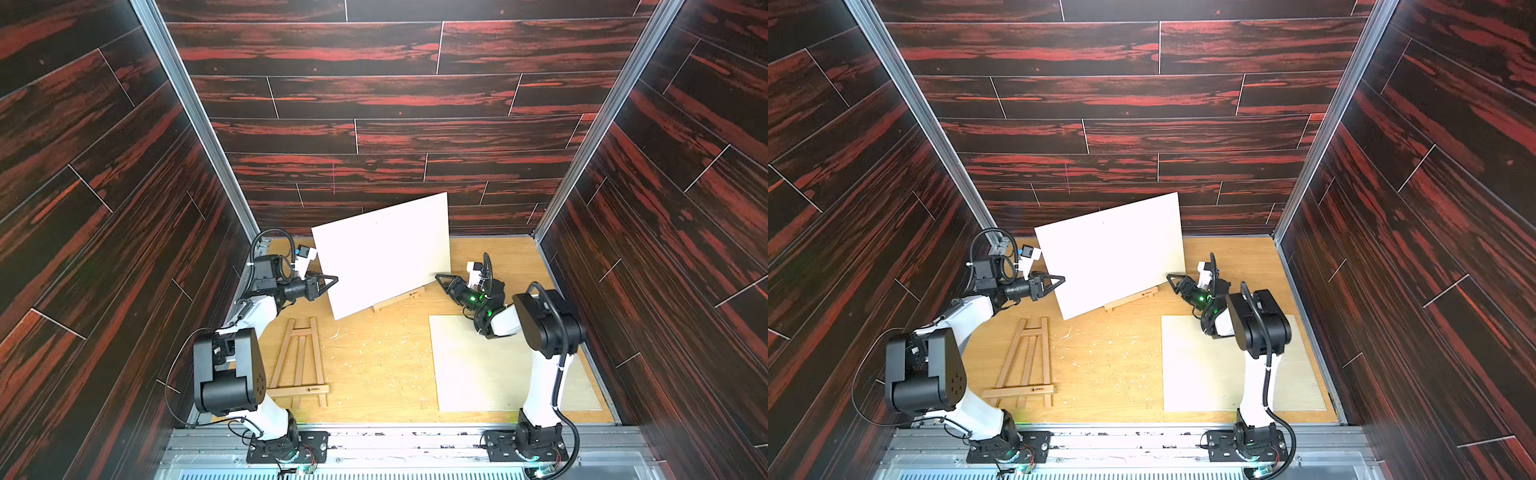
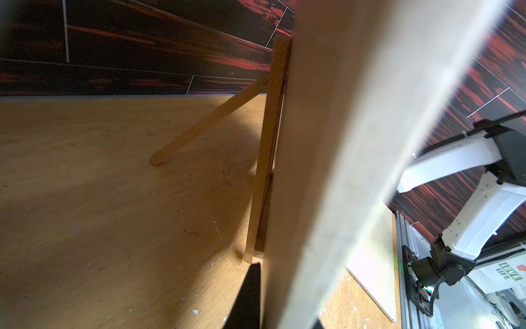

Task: Disassemble the easel
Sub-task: Pick up the drawing board from the easel.

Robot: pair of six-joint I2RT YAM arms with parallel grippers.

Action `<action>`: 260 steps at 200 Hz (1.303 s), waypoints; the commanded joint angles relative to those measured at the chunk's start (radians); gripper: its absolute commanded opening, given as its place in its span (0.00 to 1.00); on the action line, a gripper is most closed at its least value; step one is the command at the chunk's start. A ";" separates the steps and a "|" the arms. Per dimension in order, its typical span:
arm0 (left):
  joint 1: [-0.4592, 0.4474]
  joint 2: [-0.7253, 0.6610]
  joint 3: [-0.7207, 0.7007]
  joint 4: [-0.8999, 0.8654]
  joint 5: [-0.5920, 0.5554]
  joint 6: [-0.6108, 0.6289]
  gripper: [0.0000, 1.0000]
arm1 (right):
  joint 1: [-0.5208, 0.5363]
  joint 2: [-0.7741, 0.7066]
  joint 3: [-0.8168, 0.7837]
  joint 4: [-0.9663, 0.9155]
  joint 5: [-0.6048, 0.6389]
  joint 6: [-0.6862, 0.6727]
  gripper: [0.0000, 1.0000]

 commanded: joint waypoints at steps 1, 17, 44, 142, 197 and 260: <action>-0.009 0.040 0.002 -0.164 -0.089 0.011 0.00 | 0.003 0.073 0.026 0.033 0.039 0.080 0.87; -0.009 0.051 0.017 -0.186 -0.084 0.021 0.00 | 0.011 0.094 0.034 0.046 0.060 0.110 0.87; -0.009 0.060 0.036 -0.226 -0.083 0.049 0.00 | 0.020 0.139 0.064 0.090 0.084 0.160 0.87; -0.010 0.069 0.047 -0.271 -0.089 0.078 0.00 | 0.051 0.272 0.205 0.146 0.159 0.273 0.69; -0.010 0.083 0.062 -0.299 -0.084 0.094 0.00 | 0.054 0.305 0.204 0.304 0.201 0.297 0.63; -0.013 0.089 0.069 -0.303 -0.081 0.092 0.00 | 0.054 0.298 0.254 0.413 0.166 0.289 0.63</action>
